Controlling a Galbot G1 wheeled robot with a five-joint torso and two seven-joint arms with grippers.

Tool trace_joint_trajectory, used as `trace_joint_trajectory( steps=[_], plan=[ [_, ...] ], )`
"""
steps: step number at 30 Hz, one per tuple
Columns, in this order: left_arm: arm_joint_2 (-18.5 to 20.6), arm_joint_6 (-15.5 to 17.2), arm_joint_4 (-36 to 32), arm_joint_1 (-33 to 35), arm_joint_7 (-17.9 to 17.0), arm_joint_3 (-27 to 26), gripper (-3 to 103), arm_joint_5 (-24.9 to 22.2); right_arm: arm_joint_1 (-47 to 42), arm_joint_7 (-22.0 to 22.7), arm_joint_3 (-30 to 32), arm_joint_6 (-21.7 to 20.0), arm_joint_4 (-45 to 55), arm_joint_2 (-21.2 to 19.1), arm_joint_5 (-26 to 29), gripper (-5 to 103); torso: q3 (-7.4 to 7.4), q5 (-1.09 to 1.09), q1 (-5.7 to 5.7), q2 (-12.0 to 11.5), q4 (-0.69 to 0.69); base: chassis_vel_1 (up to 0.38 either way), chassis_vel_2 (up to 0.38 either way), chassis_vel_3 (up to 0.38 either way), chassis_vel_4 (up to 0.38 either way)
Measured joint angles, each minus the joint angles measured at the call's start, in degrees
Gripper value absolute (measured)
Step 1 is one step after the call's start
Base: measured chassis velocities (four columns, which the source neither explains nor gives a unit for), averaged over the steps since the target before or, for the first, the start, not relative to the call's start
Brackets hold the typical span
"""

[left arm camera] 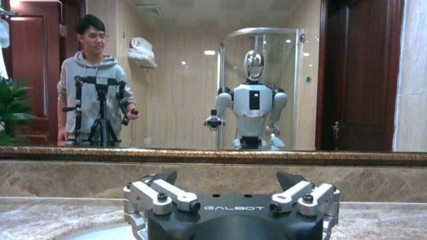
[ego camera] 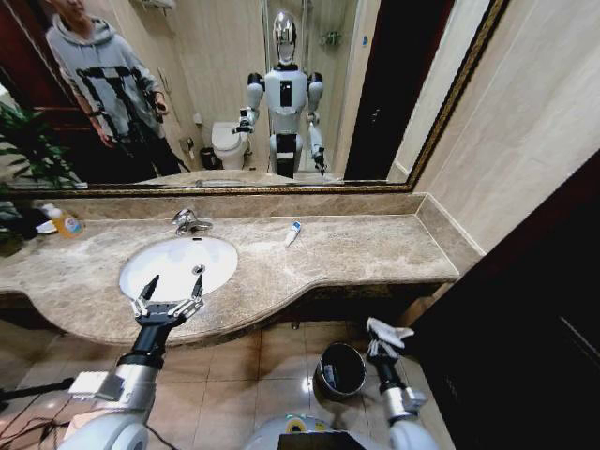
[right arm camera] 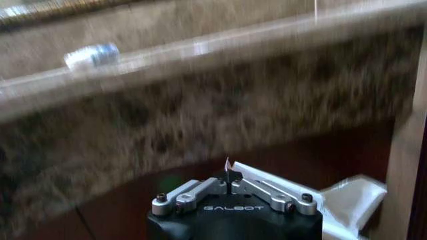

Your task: Pick up the trash from the sink and place it in the trash bin.

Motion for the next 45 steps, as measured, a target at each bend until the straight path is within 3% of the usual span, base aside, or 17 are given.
trace_joint_trajectory(
  steps=[11, 18, 22, 31, 36, 45],
  plan=[
    [0.0, 0.0, 0.0, 0.01, 0.0, 0.0, 100, 0.0, 9.69, 0.94, -1.09, 2.44, -22.05, 0.62, -0.23, 0, 0.0, 0.0, 0.0, 0.0, 0.01, 0.0, 0.0, 0.0, 0.0],
    [0.0, 0.0, 0.0, 0.0, 0.0, 0.0, 100, 0.0, 13.68, 0.07, -2.07, 0.1, -29.62, 0.34, 4.37, 0, 0.01, 0.01, 0.0, 0.0, 0.0, 0.0, 0.0, 0.0, 0.0],
    [0.0, 0.0, 0.0, 0.0, 0.0, 0.0, 100, 0.0, 16.1, -1.78, -2.91, -4.15, -30.94, 0.48, 12.71, 0, 0.0, 0.0, 0.01, 0.0, 0.0, 0.0, 0.0, 0.0, 0.0],
    [0.0, 0.0, 0.0, 0.0, 0.0, 0.0, 100, 0.0, 17.0, -4.5, -5.38, -8.53, -29.23, 0.07, 24.28, 0, 0.0, 0.0, 0.0, 0.0, 0.0, 0.0, 0.0, 0.0, 0.0],
    [0.0, 0.0, 0.0, 0.0, 0.0, 0.0, 100, 0.0, 20.17, -6.35, -5.81, -11.9, -31.89, 0.82, 34.9, 0, 0.0, 0.0, 0.01, 0.0, 0.0, 0.0, 0.0, 0.0, 0.0],
    [0.0, 0.0, 0.0, 0.0, 0.0, 0.0, 100, 0.0, 24.8, -9.08, -4.87, -11.34, -39.06, 0.37, 34.55, 0, 0.01, 0.01, 0.01, 0.0, 0.0, 0.0, 0.0, 0.0, 0.0]
  ],
)
